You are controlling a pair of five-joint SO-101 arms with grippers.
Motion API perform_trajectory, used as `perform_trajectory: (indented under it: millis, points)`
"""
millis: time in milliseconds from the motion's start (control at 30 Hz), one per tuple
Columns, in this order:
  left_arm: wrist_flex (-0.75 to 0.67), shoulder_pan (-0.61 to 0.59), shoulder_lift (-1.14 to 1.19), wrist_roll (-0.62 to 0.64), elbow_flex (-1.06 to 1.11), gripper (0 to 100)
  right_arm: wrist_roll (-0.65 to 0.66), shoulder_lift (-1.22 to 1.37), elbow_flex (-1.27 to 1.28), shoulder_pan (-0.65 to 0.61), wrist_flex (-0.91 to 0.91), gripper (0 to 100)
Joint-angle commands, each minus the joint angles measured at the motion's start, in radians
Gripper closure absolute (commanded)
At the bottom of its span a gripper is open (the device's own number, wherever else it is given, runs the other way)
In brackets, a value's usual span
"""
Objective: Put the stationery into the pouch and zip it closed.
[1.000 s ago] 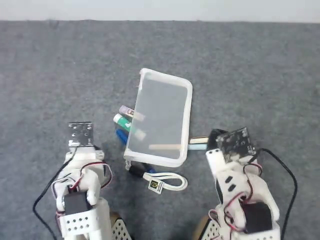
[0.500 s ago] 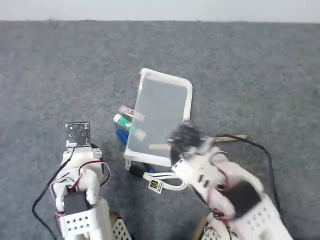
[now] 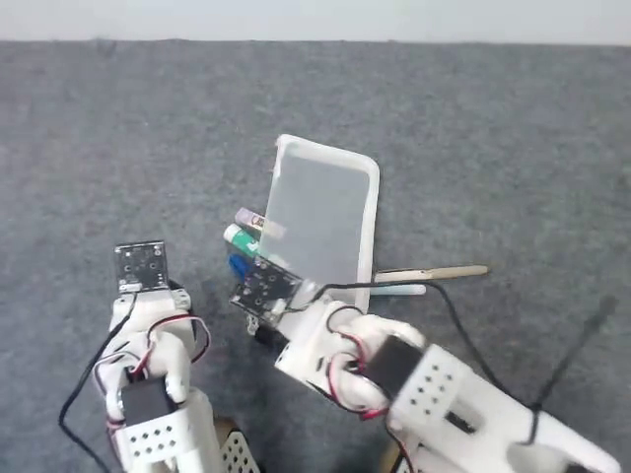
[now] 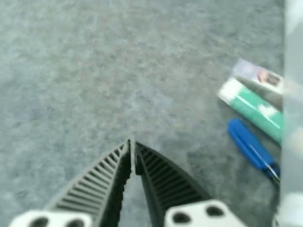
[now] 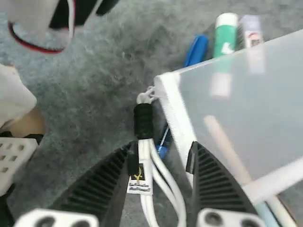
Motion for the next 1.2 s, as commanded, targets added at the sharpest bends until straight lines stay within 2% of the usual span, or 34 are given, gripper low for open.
perform_trajectory:
  millis: [0,100,233,567,733,933,1067,1167]
  points:
    - [-0.066,-0.055,-0.020,0.049,-0.054,92,-0.014,0.110,-0.060,-0.021,-0.070,82.7]
    - [-0.066,-0.084,-0.020,0.144,-0.054,83,-0.011,0.193,-0.060,-0.021,-0.114,82.7]
    - [-0.063,-0.101,-0.020,0.189,-0.053,76,-0.009,0.271,-0.064,-0.022,-0.142,82.7]
    - [-0.069,-0.104,-0.020,0.186,-0.039,76,-0.005,0.394,-0.066,-0.064,-0.151,82.7]
    - [-0.080,-0.104,-0.020,0.186,-0.033,76,0.123,0.453,-0.068,-0.061,-0.153,88.1]
    - [-0.080,-0.104,-0.020,0.184,-0.033,76,0.163,0.493,-0.097,0.024,-0.148,98.7]
    - [-0.080,-0.104,-0.020,0.184,-0.031,76,0.163,0.486,-0.106,0.085,-0.127,99.1]
    - [-0.080,-0.104,-0.020,0.184,-0.031,76,0.163,0.438,-0.106,0.087,-0.059,99.2]
